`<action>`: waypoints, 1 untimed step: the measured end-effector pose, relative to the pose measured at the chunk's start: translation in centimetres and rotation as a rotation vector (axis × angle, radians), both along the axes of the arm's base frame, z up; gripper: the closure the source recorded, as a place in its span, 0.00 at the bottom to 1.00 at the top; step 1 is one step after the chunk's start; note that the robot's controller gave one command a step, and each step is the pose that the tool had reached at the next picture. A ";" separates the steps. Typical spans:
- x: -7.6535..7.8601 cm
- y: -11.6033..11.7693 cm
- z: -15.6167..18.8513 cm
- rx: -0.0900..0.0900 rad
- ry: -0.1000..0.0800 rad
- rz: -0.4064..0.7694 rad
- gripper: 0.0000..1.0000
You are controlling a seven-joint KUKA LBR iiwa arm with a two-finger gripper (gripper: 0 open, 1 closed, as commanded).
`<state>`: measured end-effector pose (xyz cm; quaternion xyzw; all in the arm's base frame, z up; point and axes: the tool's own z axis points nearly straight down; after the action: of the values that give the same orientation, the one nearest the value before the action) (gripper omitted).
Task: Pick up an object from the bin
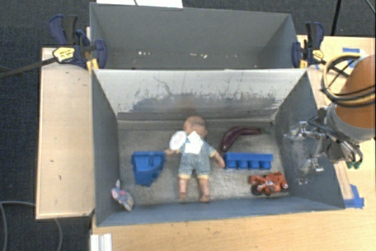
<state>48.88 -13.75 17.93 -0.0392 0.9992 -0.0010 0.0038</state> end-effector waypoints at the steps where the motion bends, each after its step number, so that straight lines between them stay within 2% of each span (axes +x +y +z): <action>1: 1.5 1.2 -10.6 -0.001 0.003 0.060 1.00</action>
Offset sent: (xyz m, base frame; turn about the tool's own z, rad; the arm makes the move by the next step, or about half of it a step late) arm 0.0000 0.0000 0.0000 0.0000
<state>50.38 -12.51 7.30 -0.0692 0.9976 -0.0012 0.0025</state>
